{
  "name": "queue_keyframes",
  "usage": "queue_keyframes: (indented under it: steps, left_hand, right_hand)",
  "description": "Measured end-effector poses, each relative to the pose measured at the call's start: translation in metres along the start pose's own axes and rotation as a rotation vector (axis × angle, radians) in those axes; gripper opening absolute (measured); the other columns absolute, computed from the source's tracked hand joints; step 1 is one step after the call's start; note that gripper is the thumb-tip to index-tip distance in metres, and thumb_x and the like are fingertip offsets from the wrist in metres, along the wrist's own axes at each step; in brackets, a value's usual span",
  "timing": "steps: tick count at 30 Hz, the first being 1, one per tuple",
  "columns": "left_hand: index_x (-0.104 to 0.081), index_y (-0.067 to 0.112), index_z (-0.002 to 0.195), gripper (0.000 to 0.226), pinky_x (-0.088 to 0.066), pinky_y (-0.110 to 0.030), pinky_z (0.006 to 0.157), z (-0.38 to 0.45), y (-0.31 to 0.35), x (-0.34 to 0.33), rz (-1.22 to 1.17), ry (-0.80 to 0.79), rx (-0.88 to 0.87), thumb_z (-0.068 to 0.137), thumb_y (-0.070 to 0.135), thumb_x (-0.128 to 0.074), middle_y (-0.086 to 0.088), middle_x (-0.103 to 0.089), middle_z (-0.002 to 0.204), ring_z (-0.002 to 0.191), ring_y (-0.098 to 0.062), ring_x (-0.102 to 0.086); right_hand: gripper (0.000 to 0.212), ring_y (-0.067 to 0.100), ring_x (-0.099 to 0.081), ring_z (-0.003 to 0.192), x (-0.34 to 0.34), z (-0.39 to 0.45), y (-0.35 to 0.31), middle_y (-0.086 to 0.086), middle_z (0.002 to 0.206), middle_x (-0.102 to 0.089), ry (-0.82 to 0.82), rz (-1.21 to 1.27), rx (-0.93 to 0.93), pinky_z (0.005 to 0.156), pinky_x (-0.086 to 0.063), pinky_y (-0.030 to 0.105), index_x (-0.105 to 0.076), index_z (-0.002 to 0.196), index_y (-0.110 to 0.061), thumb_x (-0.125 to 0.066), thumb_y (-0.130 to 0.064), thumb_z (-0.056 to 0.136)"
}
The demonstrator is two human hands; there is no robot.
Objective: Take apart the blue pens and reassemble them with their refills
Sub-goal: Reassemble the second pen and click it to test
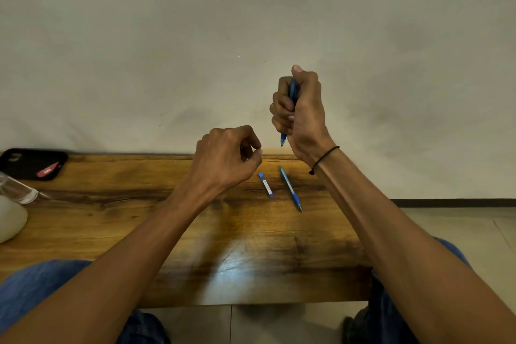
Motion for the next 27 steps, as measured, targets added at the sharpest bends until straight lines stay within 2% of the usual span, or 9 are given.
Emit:
queue_keyframes:
  steps: [14,27]
  left_hand:
    - [-0.075,0.026,0.099,0.011,-0.064,-0.042,0.078,-0.0002,0.0066,-0.0032,-0.002,-0.017,0.004,0.089,0.031,-0.074,0.012,-0.073,0.078,0.073,-0.008,-0.07]
    - [-0.076,0.024,0.101,0.012,-0.064,-0.04,0.08,-0.0016,0.0047,-0.0023,0.0,-0.015,0.007,0.09,0.029,-0.075,0.007,-0.077,0.082,0.074,-0.011,-0.071]
  right_hand:
    - [0.058,0.01,-0.017,0.04,0.0055,-0.0003,-0.0051,-0.007,0.044,-0.025,0.026,0.029,-0.011,0.042,-0.016,0.02,-0.03,0.058,-0.016,-0.024,-0.034,0.113]
    - [0.056,0.011,-0.017,0.042,0.0068,-0.0032,-0.0065,-0.003,0.047,-0.023,0.092,0.098,-0.035,0.046,-0.011,0.027,-0.031,0.061,-0.015,-0.028,-0.038,0.112]
Point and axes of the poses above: each hand's wrist, its own z-axis towards the middle knuckle, its own x-axis out of the back of the hand, y = z × x, the point moved 5 cm from there along z, towards the middle knuckle
